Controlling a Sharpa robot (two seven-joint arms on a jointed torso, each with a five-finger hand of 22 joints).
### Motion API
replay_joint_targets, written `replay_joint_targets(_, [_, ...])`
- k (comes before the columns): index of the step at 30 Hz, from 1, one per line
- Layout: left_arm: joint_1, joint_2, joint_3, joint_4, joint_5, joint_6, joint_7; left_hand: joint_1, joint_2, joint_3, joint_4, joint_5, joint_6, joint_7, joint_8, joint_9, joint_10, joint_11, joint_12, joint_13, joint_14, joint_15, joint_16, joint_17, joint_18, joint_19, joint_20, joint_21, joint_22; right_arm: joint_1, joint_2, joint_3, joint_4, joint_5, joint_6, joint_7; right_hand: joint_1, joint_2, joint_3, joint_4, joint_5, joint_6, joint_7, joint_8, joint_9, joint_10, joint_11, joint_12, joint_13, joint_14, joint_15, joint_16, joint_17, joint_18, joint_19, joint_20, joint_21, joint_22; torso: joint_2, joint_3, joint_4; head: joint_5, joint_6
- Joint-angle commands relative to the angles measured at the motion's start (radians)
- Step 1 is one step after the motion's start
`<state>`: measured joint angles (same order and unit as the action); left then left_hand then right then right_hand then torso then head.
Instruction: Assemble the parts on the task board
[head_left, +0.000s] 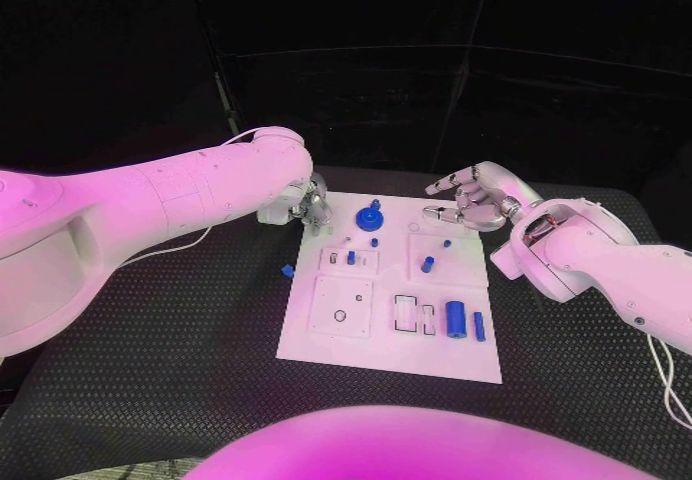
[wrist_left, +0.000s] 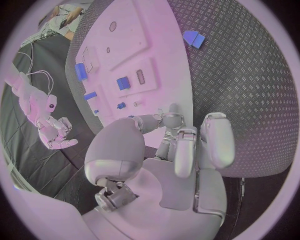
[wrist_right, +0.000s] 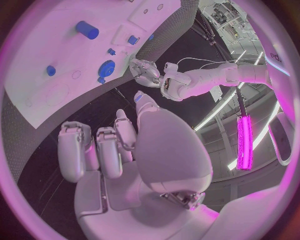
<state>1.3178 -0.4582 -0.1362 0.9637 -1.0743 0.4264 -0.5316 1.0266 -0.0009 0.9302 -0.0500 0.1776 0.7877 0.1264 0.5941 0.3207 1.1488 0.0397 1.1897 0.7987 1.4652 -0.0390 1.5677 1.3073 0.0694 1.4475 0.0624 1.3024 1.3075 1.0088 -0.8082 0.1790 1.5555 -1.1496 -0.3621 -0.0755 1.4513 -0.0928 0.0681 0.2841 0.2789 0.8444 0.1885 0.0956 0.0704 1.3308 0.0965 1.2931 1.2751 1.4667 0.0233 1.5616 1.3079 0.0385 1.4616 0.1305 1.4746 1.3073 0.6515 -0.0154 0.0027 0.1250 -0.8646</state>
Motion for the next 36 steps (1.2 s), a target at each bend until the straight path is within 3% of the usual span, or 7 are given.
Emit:
replay_joint_targets(1, [0.0,-0.008,-0.001,0.006,0.0,-0.024,0.002,-0.01,-0.007,0.12,-0.126,0.004,0.008,0.001,-0.004,-0.003,-0.001,0.001,0.005,-0.004,0.106,0.007,0.003,0.263,0.003,0.0,0.008,-0.002,0.034,0.001,0.001,0.001,0.001,0.002,0.004,0.006,-0.009,-0.003,-0.005,0.001,0.006,-0.008,0.001,0.0,-0.001,-0.003,0.004,0.004,0.0,0.097,-0.001,-0.003,0.241,0.01,0.0,-0.004,-0.007,0.03,0.0,0.0004,0.0,0.002,-0.001])
replay_joint_targets(5, [0.001,-0.035,0.0,0.034,0.001,-0.076,0.017,-0.024,-0.023,0.052,-0.113,-0.002,0.009,-0.001,-0.001,-0.002,-0.013,0.001,-0.011,-0.037,0.106,0.009,0.003,0.263,0.004,-0.004,0.013,-0.01,0.029,0.001,0.0,0.001,0.001,0.002,0.004,0.006,-0.011,-0.003,-0.006,0.001,0.007,-0.008,0.0,0.001,-0.001,-0.003,0.004,0.005,0.001,0.097,-0.001,-0.004,0.241,0.01,-0.001,-0.004,-0.007,0.029,-0.001,-0.0004,0.0001,0.0,-0.002])
replay_joint_targets(10, [0.006,-0.106,0.0,0.108,0.023,-0.181,0.071,-0.043,-0.074,-0.189,-0.076,-0.011,-0.006,-0.015,0.019,0.011,-0.047,-0.006,-0.049,-0.113,0.106,0.006,0.003,0.263,0.017,-0.028,0.014,-0.069,-0.017,0.001,-0.005,0.0,0.001,0.002,0.003,0.007,-0.011,-0.003,-0.006,0.001,0.007,-0.008,0.0,0.001,-0.001,-0.003,0.004,0.005,0.001,0.097,-0.001,-0.004,0.241,0.01,-0.001,-0.004,-0.007,0.029,-0.002,0.0005,0.0016,0.0,-0.003])
replay_joint_targets(13, [0.007,-0.161,-0.001,0.168,0.029,-0.254,0.126,-0.001,-0.102,-0.355,-0.067,-0.012,-0.013,-0.015,0.02,0.008,-0.121,-0.013,-0.124,-0.229,0.093,0.004,-0.018,0.228,0.033,-0.059,0.007,-0.146,-0.077,0.001,-0.007,0.0,0.0,0.002,0.003,0.007,-0.011,-0.003,-0.006,0.001,0.007,-0.008,0.0,0.001,-0.001,-0.003,0.004,0.005,0.001,0.097,-0.001,-0.004,0.241,0.01,-0.001,-0.004,-0.007,0.029,-0.003,-0.0007,0.0041,0.001,-0.003])
replay_joint_targets(24, [0.007,-0.353,-0.006,0.372,0.034,-0.487,0.339,0.108,-0.127,-0.593,-0.04,-0.009,0.022,-0.015,-0.028,-0.047,-0.163,-0.008,-0.262,-0.336,0.017,0.004,-0.176,0.021,0.079,-0.151,0.007,-0.418,-0.292,0.001,-0.007,-0.001,-0.01,0.004,0.005,0.01,-0.011,-0.003,-0.007,0.001,0.008,-0.008,0.0,0.001,-0.001,-0.003,0.004,0.005,0.001,0.097,-0.001,-0.004,0.241,0.01,0.0,-0.004,-0.007,0.029,-0.009,-0.0035,0.0139,0.014,-0.006])
replay_joint_targets(31, [0.003,-0.452,-0.05,0.452,0.003,-0.532,0.425,0.17,-0.119,-0.676,-0.031,-0.006,0.047,-0.004,-0.074,-0.093,-0.189,0.007,-0.359,-0.415,-0.06,0.014,-0.344,-0.16,0.111,-0.232,0.017,-0.651,-0.475,0.001,-0.007,-0.003,-0.015,0.003,0.006,0.011,-0.011,-0.002,-0.006,0.001,0.008,-0.007,0.0,0.001,0.0,-0.003,0.004,0.006,0.001,0.097,-0.001,-0.003,0.242,0.009,0.0,-0.004,-0.007,0.03,-0.006,-0.0039,0.0143,0.022,-0.006])
replay_joint_targets(36, [-0.007,-0.501,-0.065,0.477,-0.077,-0.565,0.501,0.222,-0.111,-0.719,-0.036,-0.006,0.07,-0.006,-0.101,-0.122,-0.204,0.012,-0.401,-0.458,-0.095,0.022,-0.419,-0.237,0.115,-0.238,0.023,-0.703,-0.517,0.0,-0.008,-0.005,-0.017,0.003,0.008,0.012,-0.011,-0.002,-0.006,0.001,0.008,-0.007,0.0,0.001,0.0,-0.003,0.004,0.006,0.001,0.097,-0.001,-0.003,0.242,0.009,0.0,-0.004,-0.007,0.03,-0.007,-0.0017,0.0136,0.031,-0.008])
